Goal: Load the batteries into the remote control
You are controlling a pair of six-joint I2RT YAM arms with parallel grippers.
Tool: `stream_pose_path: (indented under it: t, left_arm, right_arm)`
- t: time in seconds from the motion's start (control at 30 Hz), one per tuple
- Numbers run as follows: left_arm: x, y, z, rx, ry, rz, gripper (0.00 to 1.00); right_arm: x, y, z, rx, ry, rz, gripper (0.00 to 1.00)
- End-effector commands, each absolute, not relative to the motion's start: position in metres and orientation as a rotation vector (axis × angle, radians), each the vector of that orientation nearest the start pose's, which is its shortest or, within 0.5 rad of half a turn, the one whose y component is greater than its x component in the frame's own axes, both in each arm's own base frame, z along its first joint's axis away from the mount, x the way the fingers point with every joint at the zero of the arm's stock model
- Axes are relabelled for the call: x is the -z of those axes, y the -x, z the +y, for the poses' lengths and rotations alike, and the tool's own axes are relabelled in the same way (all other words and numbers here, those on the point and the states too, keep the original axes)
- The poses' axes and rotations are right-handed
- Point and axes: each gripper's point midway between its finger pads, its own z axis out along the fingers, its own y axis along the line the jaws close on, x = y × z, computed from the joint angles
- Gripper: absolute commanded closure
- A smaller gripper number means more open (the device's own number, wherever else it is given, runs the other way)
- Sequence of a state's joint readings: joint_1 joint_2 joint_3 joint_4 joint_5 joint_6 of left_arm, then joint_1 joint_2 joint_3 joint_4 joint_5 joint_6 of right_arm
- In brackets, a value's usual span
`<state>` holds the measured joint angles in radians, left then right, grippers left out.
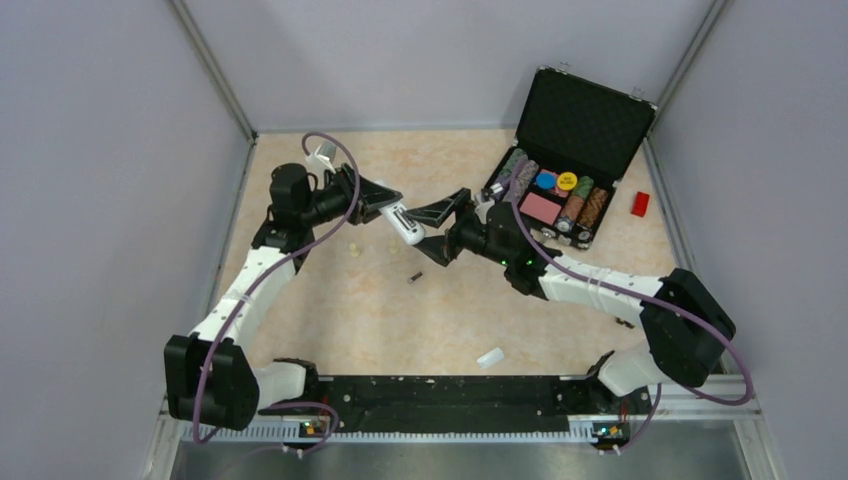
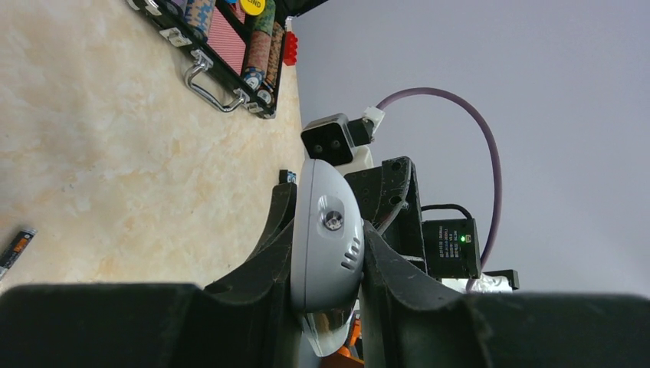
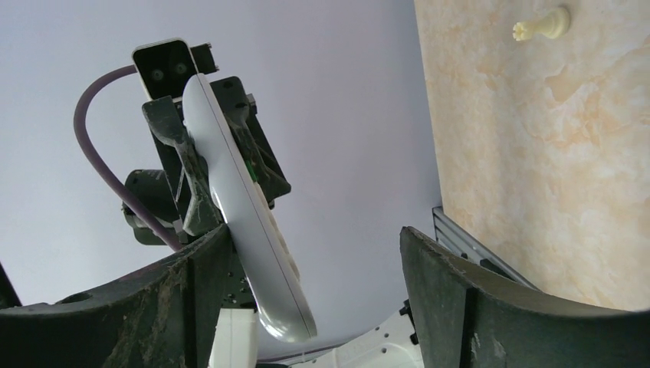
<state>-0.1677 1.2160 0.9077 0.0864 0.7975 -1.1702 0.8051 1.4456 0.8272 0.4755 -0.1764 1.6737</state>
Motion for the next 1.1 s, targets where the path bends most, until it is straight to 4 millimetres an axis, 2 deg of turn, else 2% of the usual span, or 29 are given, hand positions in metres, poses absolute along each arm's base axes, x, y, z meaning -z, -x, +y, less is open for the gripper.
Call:
stream_pose_path:
  t: [0.0, 0.17, 0.33, 0.4, 0.53, 0.63, 0.73, 0.87, 0.97, 1.07]
  left_arm:
    - [-0.328, -0.318, -0.201, 1.588, 0.233, 1.879, 1.00]
    - [-0.315, -0.322, -0.196, 1.528, 0.241, 1.905, 1.00]
    - [-0.288, -0.333, -0.175, 1.329, 0.289, 1.976, 1.00]
    - [-0.276, -0.336, -0.163, 1.220, 0.321, 2.010, 1.00]
    - [-0.248, -0.342, -0.134, 0.991, 0.423, 2.067, 1.00]
    - [-0.238, -0.341, -0.118, 0.880, 0.457, 2.078, 1.00]
    - [-0.232, -0.341, -0.104, 0.777, 0.493, 2.084, 1.00]
    - [-0.216, -0.348, -0.079, 0.605, 0.617, 2.095, 1.00]
    - [-0.209, -0.356, -0.078, 0.594, 0.641, 2.104, 1.00]
    - [-0.203, -0.359, -0.079, 0.604, 0.657, 2.113, 1.00]
  right_arm:
    - [-0.250, -0.267, 0.370, -1.769, -0.717, 2.037, 0.21]
    - [-0.264, -0.268, 0.371, -1.787, -0.653, 2.002, 0.18]
    - [-0.256, -0.274, 0.356, -1.697, -0.623, 2.007, 0.20]
    - [-0.245, -0.278, 0.346, -1.568, -0.590, 2.054, 0.22]
    - [-0.220, -0.297, 0.320, -1.154, -0.484, 2.152, 0.25]
    - [-0.195, -0.307, 0.312, -0.950, -0.375, 2.228, 0.32]
    - [-0.165, -0.310, 0.320, -0.849, -0.306, 2.334, 0.40]
    - [-0.121, -0.300, 0.344, -0.668, -0.286, 2.471, 0.40]
    - [-0.105, -0.297, 0.364, -0.638, -0.336, 2.531, 0.43]
    - [-0.098, -0.300, 0.380, -0.626, -0.418, 2.564, 0.49]
